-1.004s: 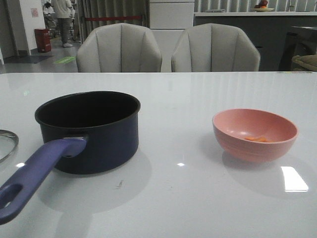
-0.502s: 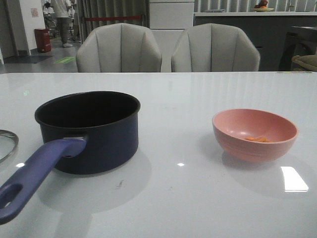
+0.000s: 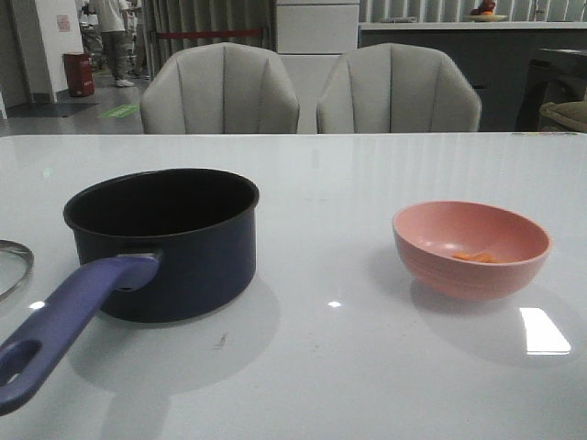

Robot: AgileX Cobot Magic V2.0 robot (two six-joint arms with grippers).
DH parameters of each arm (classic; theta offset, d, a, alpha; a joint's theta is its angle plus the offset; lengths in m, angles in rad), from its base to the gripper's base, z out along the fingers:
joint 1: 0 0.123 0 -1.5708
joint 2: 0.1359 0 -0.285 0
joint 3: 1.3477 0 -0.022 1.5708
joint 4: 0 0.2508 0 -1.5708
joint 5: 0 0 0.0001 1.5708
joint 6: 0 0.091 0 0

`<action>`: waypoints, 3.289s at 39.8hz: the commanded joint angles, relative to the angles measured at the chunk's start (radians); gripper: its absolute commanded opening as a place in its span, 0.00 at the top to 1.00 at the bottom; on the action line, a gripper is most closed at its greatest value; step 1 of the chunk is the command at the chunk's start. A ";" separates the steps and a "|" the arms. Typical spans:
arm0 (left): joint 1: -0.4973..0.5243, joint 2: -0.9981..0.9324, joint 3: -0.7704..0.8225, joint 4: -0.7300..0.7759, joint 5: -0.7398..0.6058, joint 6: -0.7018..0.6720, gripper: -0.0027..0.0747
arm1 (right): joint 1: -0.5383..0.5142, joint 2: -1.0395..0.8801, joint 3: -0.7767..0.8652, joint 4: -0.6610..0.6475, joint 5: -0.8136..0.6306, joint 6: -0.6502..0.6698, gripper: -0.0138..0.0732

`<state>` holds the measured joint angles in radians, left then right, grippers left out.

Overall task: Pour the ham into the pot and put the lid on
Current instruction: 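Grasp the rim of the pink bowl with the right gripper, then lift the pink bowl and carry it over the saucepan, then tilt the bowl with the right gripper to pour ham into saucepan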

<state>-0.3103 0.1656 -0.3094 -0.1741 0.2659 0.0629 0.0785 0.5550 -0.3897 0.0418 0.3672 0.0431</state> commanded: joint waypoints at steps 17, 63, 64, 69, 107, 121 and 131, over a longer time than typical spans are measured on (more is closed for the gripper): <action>-0.009 0.010 -0.025 -0.005 -0.084 0.004 0.12 | -0.003 0.727 -0.466 0.117 0.143 -0.007 0.20; -0.009 0.010 -0.025 -0.005 -0.080 0.004 0.12 | 0.019 1.285 -0.865 0.218 0.220 -0.068 0.69; -0.009 0.010 -0.025 -0.005 -0.080 0.004 0.12 | 0.019 1.283 -0.868 0.218 0.215 -0.068 0.69; -0.009 0.010 -0.025 -0.005 -0.080 0.004 0.12 | 0.019 1.269 -0.913 0.232 0.301 -0.068 0.69; -0.009 0.010 -0.025 -0.005 -0.075 0.004 0.12 | 0.585 1.244 -1.239 0.026 -0.042 -0.114 0.69; -0.009 0.010 -0.025 -0.005 -0.073 0.004 0.12 | 0.609 1.273 -0.891 -0.036 -0.943 -0.175 0.69; -0.009 0.010 -0.025 -0.005 -0.073 0.004 0.12 | 0.609 1.380 -0.790 -0.042 -1.444 -0.484 0.69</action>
<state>-0.3125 0.1656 -0.3094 -0.1741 0.2659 0.0629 0.6876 1.9607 -1.1648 0.0162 -0.8321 -0.3375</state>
